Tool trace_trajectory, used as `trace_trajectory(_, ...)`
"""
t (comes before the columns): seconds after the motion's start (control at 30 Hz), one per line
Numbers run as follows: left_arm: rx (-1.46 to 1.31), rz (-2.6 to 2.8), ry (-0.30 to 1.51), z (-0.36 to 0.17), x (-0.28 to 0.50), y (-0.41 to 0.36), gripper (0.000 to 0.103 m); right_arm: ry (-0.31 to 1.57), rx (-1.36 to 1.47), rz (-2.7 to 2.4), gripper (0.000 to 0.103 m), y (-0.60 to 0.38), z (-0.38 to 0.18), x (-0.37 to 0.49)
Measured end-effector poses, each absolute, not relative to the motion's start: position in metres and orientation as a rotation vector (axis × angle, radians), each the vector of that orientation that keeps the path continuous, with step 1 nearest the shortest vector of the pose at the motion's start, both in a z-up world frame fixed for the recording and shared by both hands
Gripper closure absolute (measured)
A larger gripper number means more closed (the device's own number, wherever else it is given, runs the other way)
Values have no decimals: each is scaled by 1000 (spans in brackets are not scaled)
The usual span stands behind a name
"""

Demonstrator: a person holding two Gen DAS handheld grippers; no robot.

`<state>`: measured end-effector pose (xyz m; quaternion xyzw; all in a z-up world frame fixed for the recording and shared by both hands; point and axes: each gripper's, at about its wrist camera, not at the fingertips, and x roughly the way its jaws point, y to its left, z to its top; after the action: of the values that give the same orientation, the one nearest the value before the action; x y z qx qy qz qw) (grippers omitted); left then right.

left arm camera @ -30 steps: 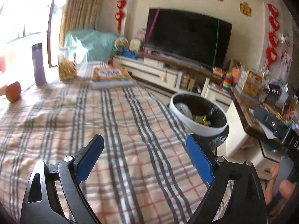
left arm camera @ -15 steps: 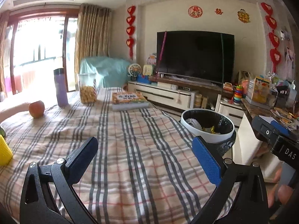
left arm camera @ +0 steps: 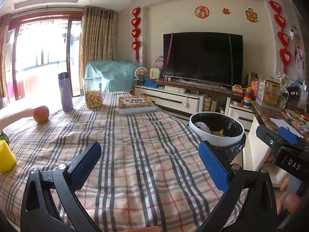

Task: Collect trash

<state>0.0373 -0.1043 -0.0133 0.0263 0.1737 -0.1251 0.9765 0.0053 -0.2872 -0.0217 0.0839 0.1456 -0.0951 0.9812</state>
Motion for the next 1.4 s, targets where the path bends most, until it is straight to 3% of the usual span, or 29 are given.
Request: trace_trajectory(1.4,70,-241,342,-14,34,-107,0,289,159,-168,0,-282,-16,3)
